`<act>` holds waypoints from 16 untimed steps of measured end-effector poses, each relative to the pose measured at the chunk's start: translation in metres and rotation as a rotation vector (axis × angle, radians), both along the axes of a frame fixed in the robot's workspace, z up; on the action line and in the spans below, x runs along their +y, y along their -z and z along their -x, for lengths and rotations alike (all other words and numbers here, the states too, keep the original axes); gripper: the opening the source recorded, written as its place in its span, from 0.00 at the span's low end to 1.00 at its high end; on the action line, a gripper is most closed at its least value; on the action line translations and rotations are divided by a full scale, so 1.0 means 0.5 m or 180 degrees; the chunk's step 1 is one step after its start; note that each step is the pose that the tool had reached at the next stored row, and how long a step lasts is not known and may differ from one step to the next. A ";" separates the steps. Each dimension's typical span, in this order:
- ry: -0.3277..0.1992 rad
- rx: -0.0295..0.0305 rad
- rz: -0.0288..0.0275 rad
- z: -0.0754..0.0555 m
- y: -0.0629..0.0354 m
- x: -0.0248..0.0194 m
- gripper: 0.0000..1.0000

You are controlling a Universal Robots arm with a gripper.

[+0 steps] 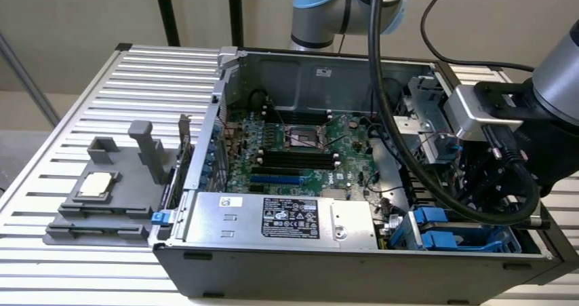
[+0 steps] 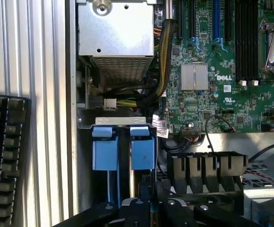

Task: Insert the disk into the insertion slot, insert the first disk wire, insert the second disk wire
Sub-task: 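Insert the second disk wire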

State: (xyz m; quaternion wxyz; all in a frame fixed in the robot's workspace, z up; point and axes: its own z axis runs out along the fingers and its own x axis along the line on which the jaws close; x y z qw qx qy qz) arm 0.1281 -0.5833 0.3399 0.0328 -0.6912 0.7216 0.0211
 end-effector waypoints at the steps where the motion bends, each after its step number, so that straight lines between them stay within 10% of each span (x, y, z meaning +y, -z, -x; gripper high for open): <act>1: 0.0000 0.0000 0.0002 0.000 0.000 0.0002 0.16; 16: 0.0000 0.0000 0.0006 0.000 0.006 0.0002 0.16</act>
